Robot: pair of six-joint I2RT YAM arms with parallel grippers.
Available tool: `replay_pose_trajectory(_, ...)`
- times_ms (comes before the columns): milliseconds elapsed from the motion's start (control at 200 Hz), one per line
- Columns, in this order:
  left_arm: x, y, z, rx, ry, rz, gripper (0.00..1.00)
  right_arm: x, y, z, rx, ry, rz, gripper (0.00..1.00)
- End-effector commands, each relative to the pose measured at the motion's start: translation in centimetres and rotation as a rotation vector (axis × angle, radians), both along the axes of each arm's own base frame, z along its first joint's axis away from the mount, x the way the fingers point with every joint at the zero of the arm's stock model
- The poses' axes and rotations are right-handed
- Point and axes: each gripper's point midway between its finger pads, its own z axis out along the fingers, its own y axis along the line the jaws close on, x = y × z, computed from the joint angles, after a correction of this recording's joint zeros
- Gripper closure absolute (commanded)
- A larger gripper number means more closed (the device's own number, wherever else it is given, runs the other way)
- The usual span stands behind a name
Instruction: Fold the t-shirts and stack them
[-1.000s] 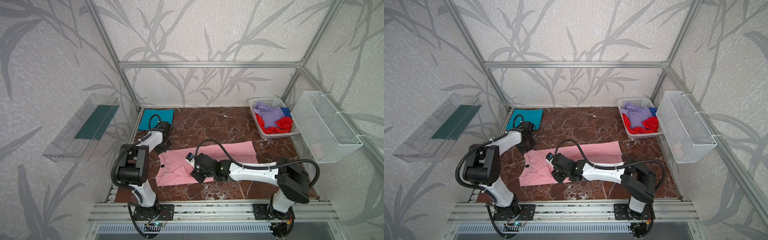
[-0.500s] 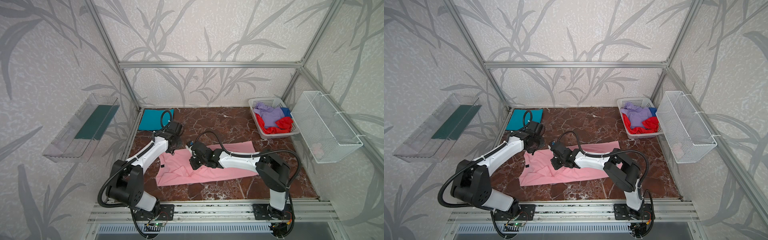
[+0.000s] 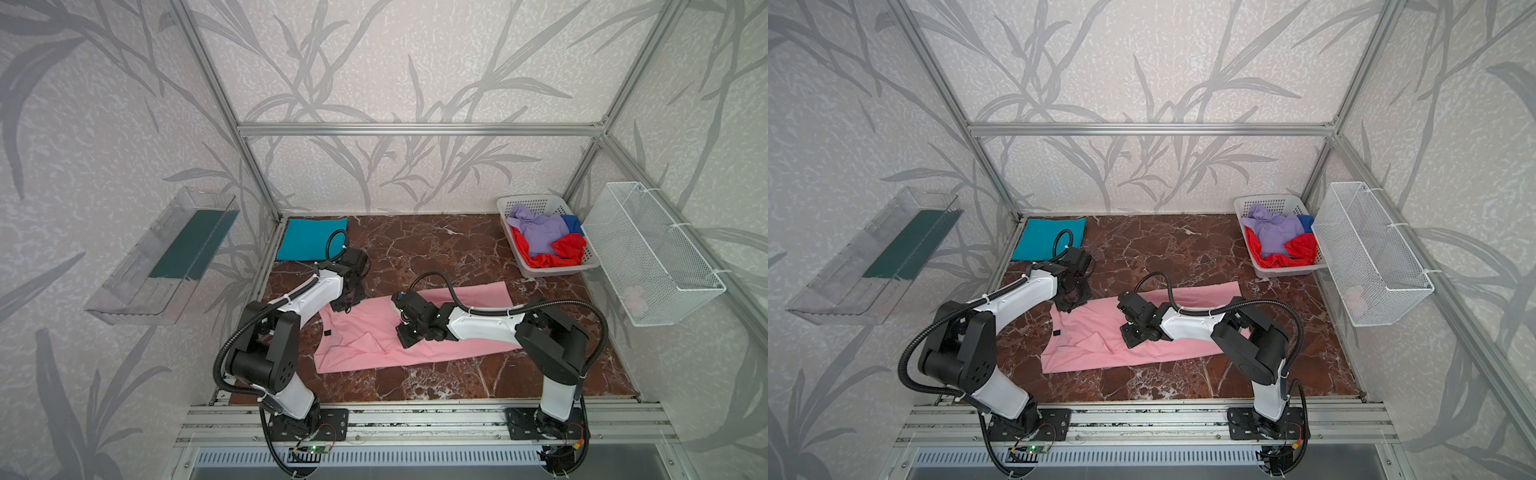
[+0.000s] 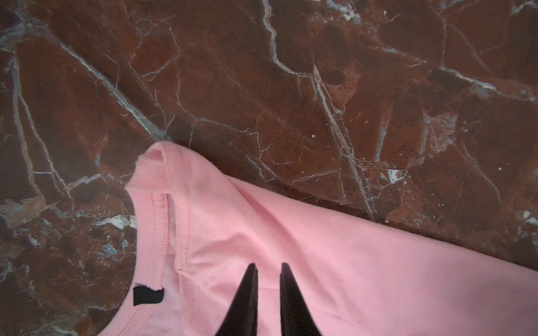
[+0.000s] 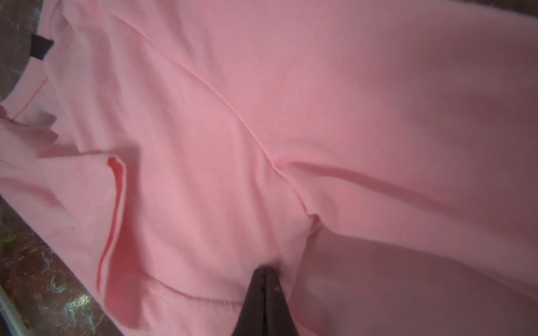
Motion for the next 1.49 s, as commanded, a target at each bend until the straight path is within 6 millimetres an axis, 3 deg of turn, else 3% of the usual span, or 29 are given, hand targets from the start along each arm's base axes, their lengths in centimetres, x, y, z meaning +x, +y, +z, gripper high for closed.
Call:
replay_pose_trajectory(0, 0.2, 1.0, 1.1, 0.034, -0.010, 0.025, 0.82, 0.7, 3.0, 4.6, 0.128, -0.037, 0.037, 0.93)
replay_pose_trajectory(220, -0.2, 2.6, -0.1, 0.001, 0.012, 0.076, 0.82, 0.8, 5.7, 5.6, 0.215, -0.005, 0.030, 0.89)
replay_pose_trajectory(450, -0.7, 4.0, -2.2, -0.045, 0.047, 0.129, 0.82, 0.0, 8.2, 3.0, 0.205, 0.073, 0.084, 0.64)
replay_pose_trajectory(480, -0.8, 4.2, -2.5, -0.050, 0.051, 0.135, 0.82, -1.5, 9.2, 2.8, 0.204, 0.084, 0.121, 0.61)
replay_pose_trajectory(550, -1.0, 4.5, -3.1, -0.056, 0.062, 0.146, 0.82, -1.7, 9.5, 1.7, 0.186, 0.104, 0.127, 0.58)
replay_pose_trajectory(740, -1.2, 4.8, -4.3, -0.061, 0.088, 0.156, 0.83, -1.7, 9.8, -0.1, 0.162, 0.129, 0.121, 0.58)
replay_pose_trajectory(925, -1.3, 4.9, -5.2, -0.058, 0.108, 0.158, 0.83, -2.3, 10.1, 1.6, 0.194, 0.090, 0.158, 0.84)
replay_pose_trajectory(1055, -1.2, 4.9, -5.9, -0.060, 0.119, 0.160, 0.83, -3.4, 10.3, 3.5, 0.212, 0.038, 0.221, 0.84)
replay_pose_trajectory(1230, -0.9, 5.0, -6.6, -0.057, 0.128, 0.163, 0.83, -6.4, 10.9, 5.3, 0.231, -0.007, 0.354, 0.84)
replay_pose_trajectory(1490, -0.5, 5.4, -6.8, -0.048, 0.131, 0.171, 0.83, -10.3, 10.8, 3.0, 0.204, 0.072, 0.466, 0.78)
